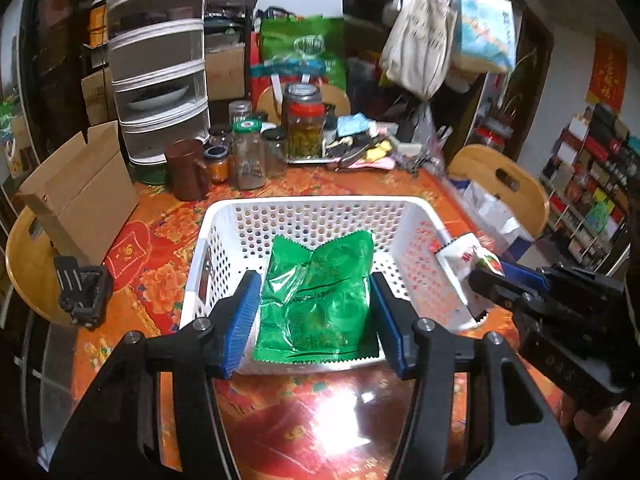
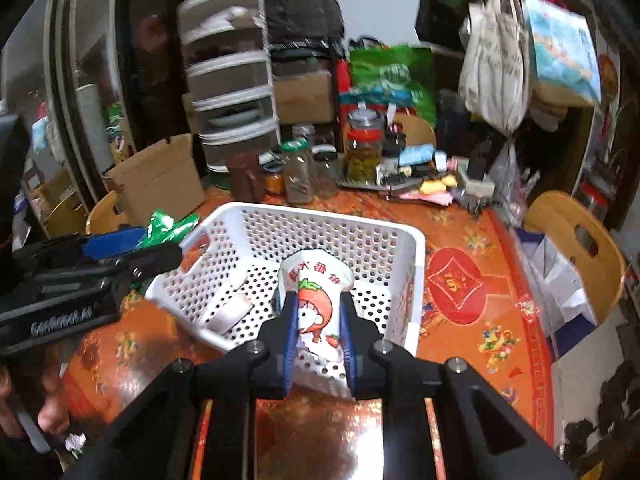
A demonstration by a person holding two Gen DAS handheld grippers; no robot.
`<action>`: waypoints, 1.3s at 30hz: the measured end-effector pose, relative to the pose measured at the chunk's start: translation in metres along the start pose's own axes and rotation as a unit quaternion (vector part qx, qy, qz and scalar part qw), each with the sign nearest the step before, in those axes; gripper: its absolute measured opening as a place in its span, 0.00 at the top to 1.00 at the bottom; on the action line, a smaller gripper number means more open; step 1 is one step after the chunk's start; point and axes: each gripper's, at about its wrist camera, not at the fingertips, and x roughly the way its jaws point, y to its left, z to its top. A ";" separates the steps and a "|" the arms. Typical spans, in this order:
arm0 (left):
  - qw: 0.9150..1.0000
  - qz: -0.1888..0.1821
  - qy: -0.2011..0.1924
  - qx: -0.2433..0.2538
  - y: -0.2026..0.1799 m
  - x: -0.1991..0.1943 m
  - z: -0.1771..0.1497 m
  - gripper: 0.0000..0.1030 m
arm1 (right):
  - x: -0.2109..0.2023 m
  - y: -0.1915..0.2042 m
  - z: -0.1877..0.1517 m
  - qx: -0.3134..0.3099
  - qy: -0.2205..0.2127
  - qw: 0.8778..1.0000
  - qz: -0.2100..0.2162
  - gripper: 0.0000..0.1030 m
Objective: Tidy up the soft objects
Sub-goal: 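Carry the green packet with the left tool into the basket while the right tool carries the cartoon packet, then open both tools to drop the green and cartoon packets into the basket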
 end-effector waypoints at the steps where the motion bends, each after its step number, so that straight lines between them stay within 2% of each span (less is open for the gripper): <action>1: 1.000 0.002 0.007 -0.002 0.000 0.009 0.003 0.49 | 0.014 -0.004 0.004 0.007 0.015 1.000 0.001 0.83; 8: 0.997 0.021 0.071 -0.003 0.012 0.085 0.013 0.49 | 0.086 -0.017 0.006 0.025 0.088 0.996 -0.011 0.83; 14: 0.993 0.019 0.115 -0.014 0.027 0.131 0.006 0.49 | 0.120 -0.016 0.005 0.022 0.117 0.993 -0.011 0.82; 20: 0.991 0.011 0.134 -0.020 0.034 0.158 -0.001 0.49 | 0.133 -0.012 0.005 0.012 0.124 0.992 -0.018 0.79; 23: 0.990 0.010 0.136 -0.025 0.034 0.161 -0.003 0.42 | 0.135 -0.012 0.004 0.011 0.131 0.991 -0.023 0.63; 26: 0.991 0.003 0.129 -0.024 0.032 0.157 -0.004 0.38 | 0.129 -0.010 0.005 0.009 0.124 0.992 -0.023 0.56; 28: 0.992 0.010 0.121 -0.018 0.030 0.151 -0.004 0.33 | 0.124 -0.009 0.006 0.005 0.116 0.993 -0.022 0.38; 31: 0.995 0.007 0.099 -0.024 0.034 0.135 0.000 0.22 | 0.114 -0.011 0.006 0.004 0.106 0.994 -0.016 0.20; 37: 0.997 0.030 0.067 -0.015 0.037 0.107 0.002 0.02 | 0.096 -0.023 0.001 0.014 0.093 0.995 -0.011 0.06; 39: 0.997 0.031 0.069 -0.010 0.037 0.103 -0.001 0.00 | 0.091 -0.028 -0.001 0.020 0.093 0.995 -0.014 0.04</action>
